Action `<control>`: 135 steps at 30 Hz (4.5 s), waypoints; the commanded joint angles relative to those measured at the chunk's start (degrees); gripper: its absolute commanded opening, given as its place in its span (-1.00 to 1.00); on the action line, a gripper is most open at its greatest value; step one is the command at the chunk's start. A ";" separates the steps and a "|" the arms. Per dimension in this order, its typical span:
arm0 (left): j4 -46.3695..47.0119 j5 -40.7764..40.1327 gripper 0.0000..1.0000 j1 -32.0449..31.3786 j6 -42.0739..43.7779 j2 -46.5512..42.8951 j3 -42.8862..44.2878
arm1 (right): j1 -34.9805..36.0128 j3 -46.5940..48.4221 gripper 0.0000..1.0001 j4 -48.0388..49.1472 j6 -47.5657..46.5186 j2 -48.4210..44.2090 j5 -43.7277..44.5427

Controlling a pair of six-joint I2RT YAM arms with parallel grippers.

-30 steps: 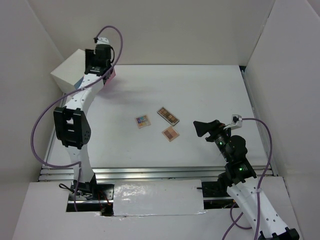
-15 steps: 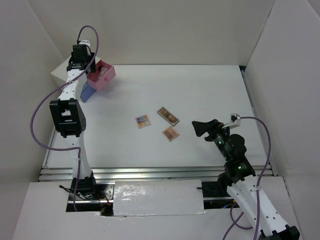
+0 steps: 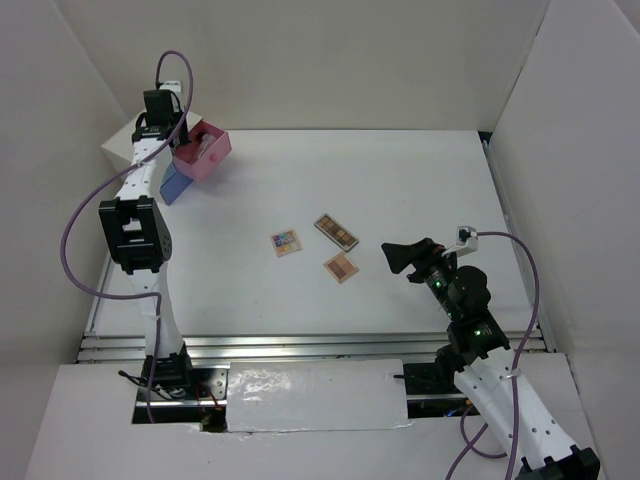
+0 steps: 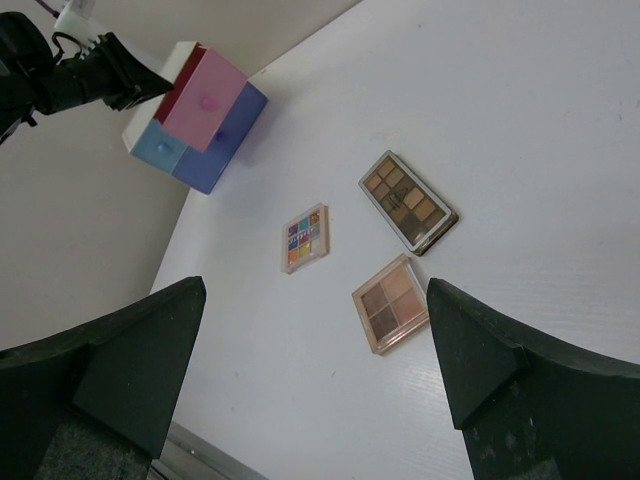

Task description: Organize the makeup

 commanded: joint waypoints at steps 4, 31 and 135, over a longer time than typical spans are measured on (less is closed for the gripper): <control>-4.07 5.42 -0.47 -0.22 -1.71 1.35 -1.15 | 0.39 0.91 1.00 2.71 -0.32 -0.41 0.19; -3.19 -0.65 0.52 -2.94 -0.84 -3.57 -3.34 | 0.39 0.91 1.00 2.62 -0.41 -0.42 0.28; 30.15 -45.56 -0.34 -12.69 27.88 2.07 -17.80 | 0.39 1.00 1.00 4.73 -0.14 3.28 -3.68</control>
